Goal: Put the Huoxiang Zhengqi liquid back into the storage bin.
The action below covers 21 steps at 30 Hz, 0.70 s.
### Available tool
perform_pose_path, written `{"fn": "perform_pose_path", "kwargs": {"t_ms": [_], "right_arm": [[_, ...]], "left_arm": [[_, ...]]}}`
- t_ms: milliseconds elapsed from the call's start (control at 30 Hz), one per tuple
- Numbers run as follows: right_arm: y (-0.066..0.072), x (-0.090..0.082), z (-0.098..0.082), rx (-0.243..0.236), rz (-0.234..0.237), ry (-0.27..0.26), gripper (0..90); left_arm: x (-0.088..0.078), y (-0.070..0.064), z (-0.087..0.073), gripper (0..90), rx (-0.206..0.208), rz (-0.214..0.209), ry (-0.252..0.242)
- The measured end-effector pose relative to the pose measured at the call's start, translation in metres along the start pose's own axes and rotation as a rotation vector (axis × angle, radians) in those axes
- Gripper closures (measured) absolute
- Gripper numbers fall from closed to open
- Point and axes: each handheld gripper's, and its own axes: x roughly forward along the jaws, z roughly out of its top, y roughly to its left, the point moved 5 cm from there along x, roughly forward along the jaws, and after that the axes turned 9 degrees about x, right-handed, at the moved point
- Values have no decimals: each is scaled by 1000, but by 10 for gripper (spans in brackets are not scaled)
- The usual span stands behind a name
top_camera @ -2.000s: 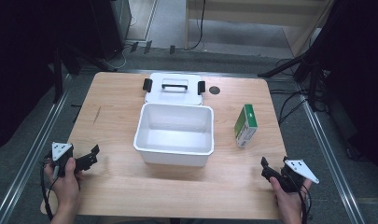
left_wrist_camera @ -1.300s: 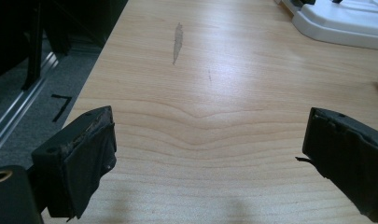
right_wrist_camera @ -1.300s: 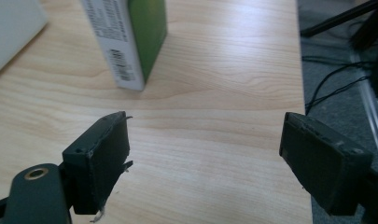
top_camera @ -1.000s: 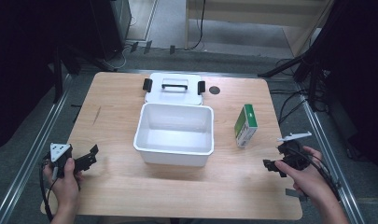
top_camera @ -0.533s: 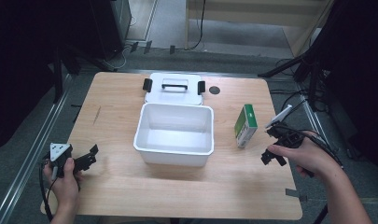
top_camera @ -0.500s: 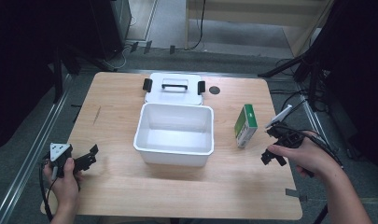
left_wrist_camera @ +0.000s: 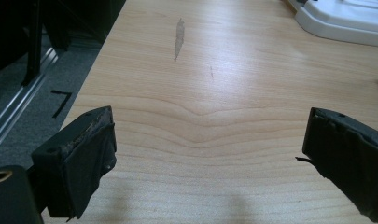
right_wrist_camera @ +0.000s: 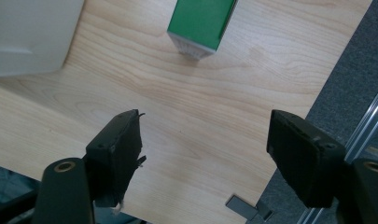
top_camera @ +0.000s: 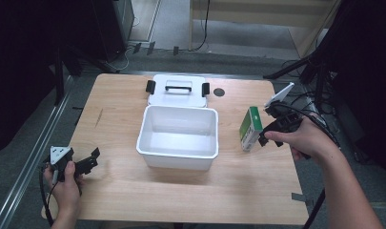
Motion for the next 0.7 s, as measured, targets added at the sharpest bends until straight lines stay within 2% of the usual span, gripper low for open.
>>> {"fn": "perform_pose_path", "kwargs": {"t_ms": [67, 133, 233, 300, 367, 467, 600, 700], "right_arm": [[0, -5, 9, 26, 9, -2, 320], [0, -8, 12, 20, 9, -4, 335], [2, -18, 26, 119, 61, 11, 340], [4, -22, 34, 157, 78, 14, 340], [4, -23, 37, 173, 84, 17, 346], [5, -22, 48, 223, 75, 15, 371], [5, -16, 56, 248, 65, 21, 378], [5, -8, 67, 272, 33, 16, 400]], "left_arm": [[0, 0, 0, 37, 1, -1, 0], [0, 0, 0, 37, 7, -1, 5], [0, 0, 0, 37, 12, -3, 10], [1, -1, 0, 37, 11, -3, 9], [1, -1, 0, 37, 10, -3, 10], [1, -1, 0, 37, 14, -5, 14], [1, 0, 0, 37, 14, -6, 15], [1, 0, 0, 37, 13, -6, 15]]}}
